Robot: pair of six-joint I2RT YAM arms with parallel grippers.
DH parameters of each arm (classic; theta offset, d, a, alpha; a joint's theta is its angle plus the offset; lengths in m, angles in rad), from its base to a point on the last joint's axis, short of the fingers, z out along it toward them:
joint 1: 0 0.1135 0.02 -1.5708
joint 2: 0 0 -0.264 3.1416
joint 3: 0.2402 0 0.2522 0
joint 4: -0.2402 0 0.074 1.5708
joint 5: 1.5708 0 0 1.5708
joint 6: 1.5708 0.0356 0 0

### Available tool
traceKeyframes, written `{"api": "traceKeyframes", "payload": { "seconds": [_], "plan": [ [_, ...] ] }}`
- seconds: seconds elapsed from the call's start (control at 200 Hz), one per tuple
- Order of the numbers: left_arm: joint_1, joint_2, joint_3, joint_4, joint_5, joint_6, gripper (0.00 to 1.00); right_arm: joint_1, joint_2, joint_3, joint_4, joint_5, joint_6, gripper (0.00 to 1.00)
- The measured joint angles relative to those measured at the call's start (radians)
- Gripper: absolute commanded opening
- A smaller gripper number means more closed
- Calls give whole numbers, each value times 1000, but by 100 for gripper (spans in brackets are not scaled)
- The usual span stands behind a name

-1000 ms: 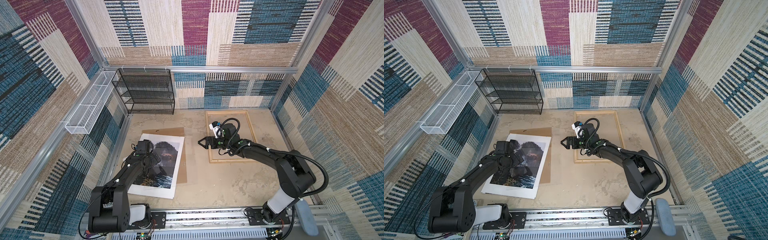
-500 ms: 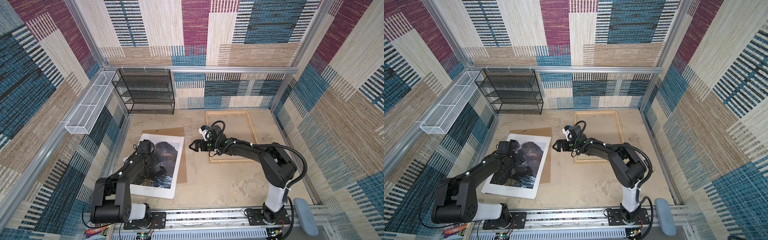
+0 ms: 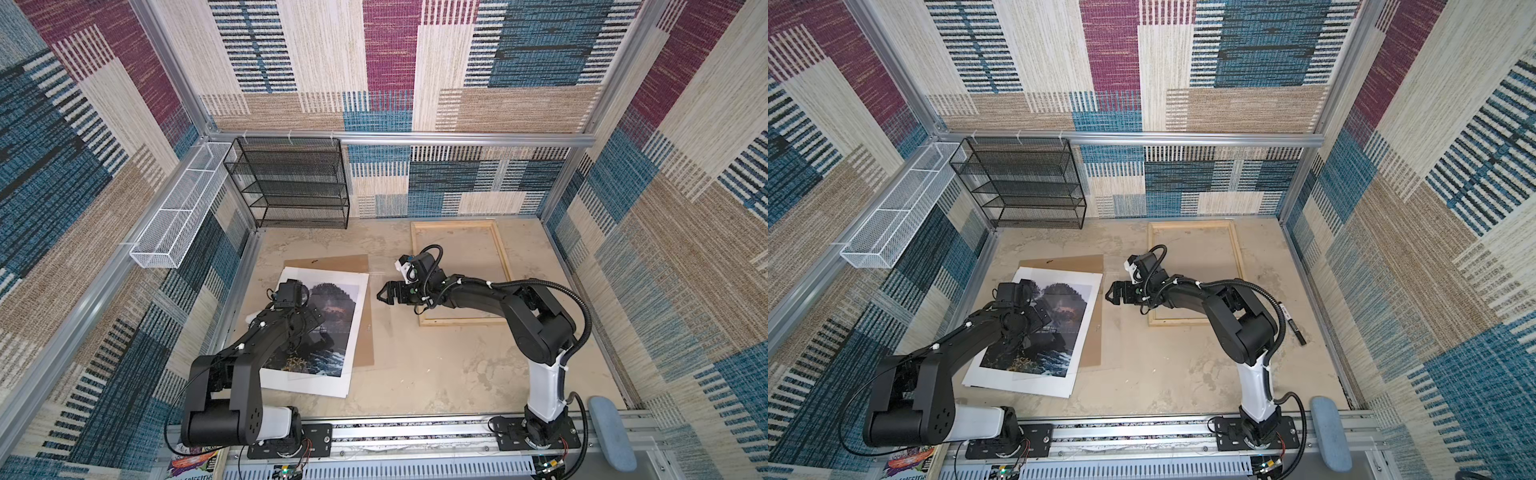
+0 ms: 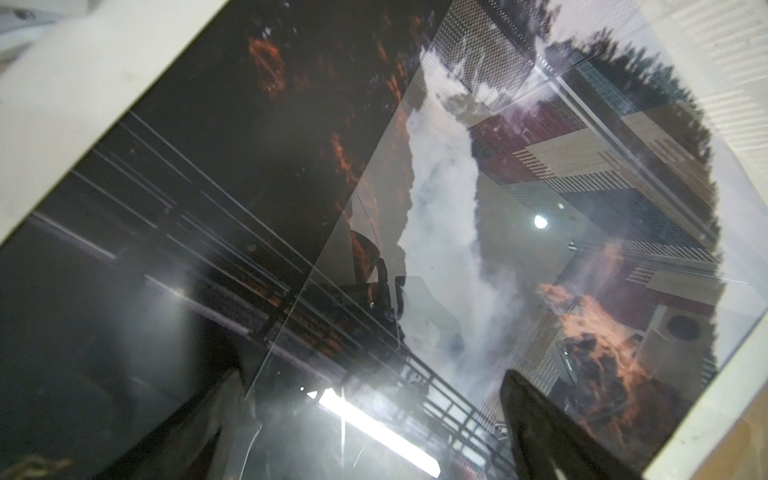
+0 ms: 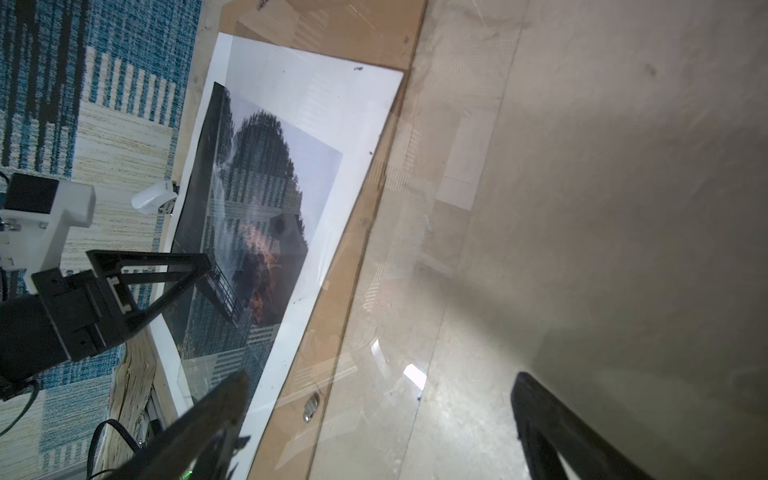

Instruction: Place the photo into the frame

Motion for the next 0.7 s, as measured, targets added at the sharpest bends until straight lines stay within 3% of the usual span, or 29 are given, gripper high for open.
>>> {"api": "traceKeyframes", "payload": {
  "seconds": [0.506, 0.701],
  "plan": [
    [0, 13, 2, 23, 0, 1, 96, 8, 61, 12, 89, -124, 71, 100],
    [0, 23, 5, 35, -1, 2, 96, 9, 74, 3, 134, -183, 111, 92]
  ]
}}
